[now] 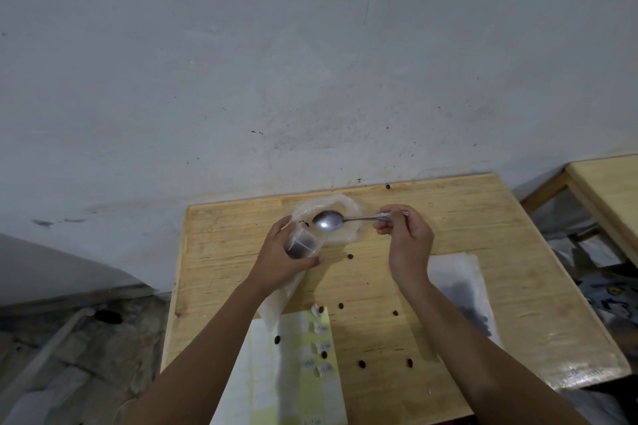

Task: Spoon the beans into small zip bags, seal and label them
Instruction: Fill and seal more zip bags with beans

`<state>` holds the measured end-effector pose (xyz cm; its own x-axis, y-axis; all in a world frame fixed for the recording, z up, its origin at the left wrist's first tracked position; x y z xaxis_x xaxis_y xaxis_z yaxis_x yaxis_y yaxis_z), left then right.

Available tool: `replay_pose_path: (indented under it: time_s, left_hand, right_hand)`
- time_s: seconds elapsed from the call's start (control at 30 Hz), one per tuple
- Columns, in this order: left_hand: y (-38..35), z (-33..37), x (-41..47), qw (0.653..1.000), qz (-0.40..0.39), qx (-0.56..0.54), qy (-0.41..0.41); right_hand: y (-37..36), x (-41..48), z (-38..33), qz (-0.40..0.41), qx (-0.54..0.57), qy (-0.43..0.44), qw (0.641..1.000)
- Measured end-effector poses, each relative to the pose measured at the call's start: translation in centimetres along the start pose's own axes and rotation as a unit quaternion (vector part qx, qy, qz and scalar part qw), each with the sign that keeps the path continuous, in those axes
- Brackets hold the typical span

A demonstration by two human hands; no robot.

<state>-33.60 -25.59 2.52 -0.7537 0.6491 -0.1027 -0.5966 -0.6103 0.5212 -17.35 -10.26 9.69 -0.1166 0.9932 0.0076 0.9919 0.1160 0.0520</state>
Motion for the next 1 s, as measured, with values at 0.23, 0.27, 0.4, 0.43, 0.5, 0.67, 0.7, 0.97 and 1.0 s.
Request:
replay_pose_path:
  time_s: [0.23, 0.27, 0.4, 0.43, 0.5, 0.67, 0.7, 0.97, 1.0]
  left_hand:
    - [0.4, 0.2, -0.2, 1.000, 0.003, 0.001, -0.024]
    - [0.3, 0.3, -0.3, 0.999, -0.001, 0.009, -0.032]
    - [0.2, 0.8, -0.5, 0.998, -0.024, 0.037, -0.051]
    - [0.1, 0.8, -0.6, 0.997, -0.034, 0.046, -0.057]
    - [0.0, 0.8, -0.7, 0.994, -0.047, 0.060, -0.074]
    - [0.0, 0.9, -0.7, 0.991, -0.056, 0.065, -0.100]
    - [0.0, 0.9, -0.7, 0.992, -0.057, 0.061, -0.099]
    - [0.4, 0.4, 0.0, 0.997, -0.047, 0.026, -0.056]
    - [0.5, 0.1, 0.2, 0.998, -0.040, 0.022, -0.043]
  right_hand:
    - [-0.9, -0.7, 3.9, -0.050, -0.081, -0.053, 0.994]
    - [-1.2, -1.1, 4.5, -0.050, -0.086, -0.069, 0.993]
    - [-1.7, -1.7, 7.1, 0.019, 0.019, -0.233, 0.972]
    - [-1.8, -1.9, 7.5, 0.039, 0.051, -0.279, 0.958]
    - [-2.0, -2.3, 8.1, 0.064, 0.088, -0.349, 0.931]
    - [-2.5, -2.8, 8.8, 0.076, 0.148, -0.442, 0.881]
    - [-2.5, -2.8, 8.9, 0.073, 0.155, -0.449, 0.877]
    - [-2.5, -2.3, 8.8, 0.078, 0.165, -0.457, 0.870]
    - [-2.4, -2.1, 8.6, 0.079, 0.161, -0.453, 0.873]
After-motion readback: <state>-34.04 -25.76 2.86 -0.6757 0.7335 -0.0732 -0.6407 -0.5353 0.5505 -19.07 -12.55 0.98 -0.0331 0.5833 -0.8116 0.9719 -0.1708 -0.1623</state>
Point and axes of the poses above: each hand's wrist, its own x-axis towards the middle knuckle, its own y-axis out of the back of the hand, z = x × y, the point moved 5 cm from there along x, towards the middle knuckle, and after that the axes turned 10 degrees about z, right-handed, at the moved point
